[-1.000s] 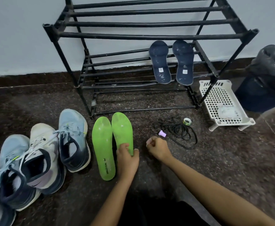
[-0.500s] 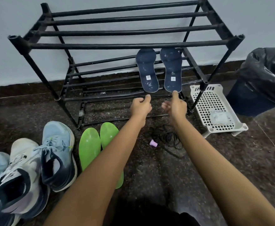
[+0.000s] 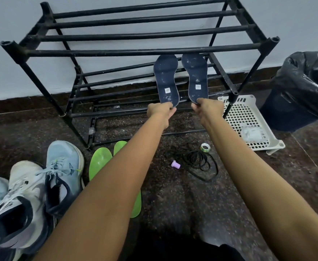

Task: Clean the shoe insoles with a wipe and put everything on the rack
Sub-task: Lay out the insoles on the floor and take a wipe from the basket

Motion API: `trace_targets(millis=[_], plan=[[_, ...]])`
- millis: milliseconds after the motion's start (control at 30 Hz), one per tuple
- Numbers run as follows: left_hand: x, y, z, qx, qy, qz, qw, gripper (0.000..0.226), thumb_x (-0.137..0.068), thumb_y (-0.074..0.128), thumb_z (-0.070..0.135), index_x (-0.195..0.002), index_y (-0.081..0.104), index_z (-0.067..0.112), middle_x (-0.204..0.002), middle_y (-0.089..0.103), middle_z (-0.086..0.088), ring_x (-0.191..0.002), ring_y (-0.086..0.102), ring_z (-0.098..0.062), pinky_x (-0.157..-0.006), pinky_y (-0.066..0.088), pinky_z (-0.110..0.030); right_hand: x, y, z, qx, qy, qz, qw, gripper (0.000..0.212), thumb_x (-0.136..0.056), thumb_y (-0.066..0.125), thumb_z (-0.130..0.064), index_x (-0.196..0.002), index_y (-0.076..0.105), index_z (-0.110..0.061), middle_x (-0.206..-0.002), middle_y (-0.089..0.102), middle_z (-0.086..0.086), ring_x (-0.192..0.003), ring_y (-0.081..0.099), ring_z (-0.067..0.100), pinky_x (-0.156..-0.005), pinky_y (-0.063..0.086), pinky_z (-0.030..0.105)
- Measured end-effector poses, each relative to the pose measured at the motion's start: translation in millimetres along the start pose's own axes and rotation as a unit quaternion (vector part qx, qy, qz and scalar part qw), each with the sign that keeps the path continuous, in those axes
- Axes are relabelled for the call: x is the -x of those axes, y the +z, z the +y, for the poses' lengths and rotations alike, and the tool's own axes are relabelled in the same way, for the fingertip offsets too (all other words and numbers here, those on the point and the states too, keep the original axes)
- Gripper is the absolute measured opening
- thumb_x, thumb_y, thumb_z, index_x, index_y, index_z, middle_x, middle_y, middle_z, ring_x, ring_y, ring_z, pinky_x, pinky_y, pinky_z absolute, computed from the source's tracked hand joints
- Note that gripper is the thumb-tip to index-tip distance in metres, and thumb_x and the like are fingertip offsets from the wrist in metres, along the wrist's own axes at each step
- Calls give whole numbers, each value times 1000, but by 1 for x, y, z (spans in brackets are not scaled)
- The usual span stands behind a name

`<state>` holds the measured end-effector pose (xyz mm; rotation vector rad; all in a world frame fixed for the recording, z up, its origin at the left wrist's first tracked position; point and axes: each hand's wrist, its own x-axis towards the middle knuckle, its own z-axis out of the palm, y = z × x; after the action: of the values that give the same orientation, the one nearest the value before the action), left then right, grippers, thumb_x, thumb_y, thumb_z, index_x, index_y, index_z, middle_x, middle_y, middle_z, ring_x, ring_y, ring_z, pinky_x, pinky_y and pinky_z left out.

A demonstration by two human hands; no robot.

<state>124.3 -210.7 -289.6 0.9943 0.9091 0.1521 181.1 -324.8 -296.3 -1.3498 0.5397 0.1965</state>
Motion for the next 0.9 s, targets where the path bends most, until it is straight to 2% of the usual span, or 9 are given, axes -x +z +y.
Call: trace_targets(millis=[67, 133, 200, 300, 400, 500, 700, 800, 900], plan=[[2, -13, -5, -3, -2, -40, 999, 21, -89, 59, -8, -105, 59, 6, -117, 66, -15, -86, 68, -20, -64, 58, -23, 6, -6, 6, -8, -1, -54, 998, 20, -84, 60, 5, -101, 53, -1, -107, 66, 17, -62, 65, 18, -58, 56, 25], [7, -29, -13, -18, -2, -86, 996, 37, -93, 52, -8, -122, 53, 14, -111, 66, -8, -88, 66, -18, -69, 58, -27, 16, -18, 14, -2, -5, -114, 993, 35, -84, 57, 10, -114, 47, -6, -110, 63, 14, -71, 66, 19, -61, 57, 23], [16, -47, -23, -26, 2, -125, 992, 51, -94, 48, -9, -134, 46, 21, -109, 65, -6, -89, 67, -18, -71, 58, -29, 30, -33, 22, 27, -12, -153, 988, 42, -83, 52, 14, -117, 45, -12, -109, 62, 11, -77, 66, 19, -60, 56, 23], [33, -75, -41, -15, -1, -152, 988, 61, -91, 46, -16, -138, 39, 23, -111, 64, -8, -91, 67, -22, -72, 59, -31, 55, -55, 35, 69, -24, -174, 982, 50, -82, 50, 16, -122, 45, -15, -105, 61, 4, -77, 65, 17, -58, 55, 21], [56, -100, -63, -7, 8, -158, 987, 65, -88, 46, -21, -135, 38, 22, -120, 63, -12, -98, 67, -26, -74, 60, -35, 78, -78, 54, 80, -43, -212, 973, 57, -82, 51, 15, -128, 44, -17, -97, 66, 3, -75, 63, 19, -54, 51, 20], [78, -125, -91, -11, 26, -154, 988, 65, -87, 47, -22, -132, 38, 24, -118, 64, -8, -97, 69, -22, -77, 61, -37, 100, -101, 75, 95, -49, -251, 962, 56, -84, 50, 14, -127, 44, -22, -87, 69, 3, -66, 60, 14, -53, 48, 21], [106, -165, -147, 29, 33, -118, 992, 68, -88, 50, -21, -136, 38, 26, -118, 66, -8, -99, 69, -25, -73, 60, -37, 125, -131, 127, 117, -54, -294, 947, 56, -84, 56, 12, -131, 41, -15, -97, 68, 8, -63, 60, 12, -52, 45, 23], [120, -179, -168, 25, 30, -92, 995, 67, -88, 49, -21, -133, 39, 27, -118, 65, -8, -97, 69, -24, -73, 60, -37, 138, -147, 149, 117, -28, -308, 944, 56, -85, 57, 11, -130, 41, -19, -94, 69, 0, -62, 59, 10, -52, 46, 22], [134, -193, -191, -4, 21, -76, 997, 66, -88, 50, -21, -133, 38, 26, -118, 65, -7, -93, 72, -19, -75, 61, -39, 146, -169, 168, 121, 1, -323, 939, 54, -87, 55, 9, -129, 42, -23, -95, 68, 3, -62, 59, 11, -53, 45, 22]])
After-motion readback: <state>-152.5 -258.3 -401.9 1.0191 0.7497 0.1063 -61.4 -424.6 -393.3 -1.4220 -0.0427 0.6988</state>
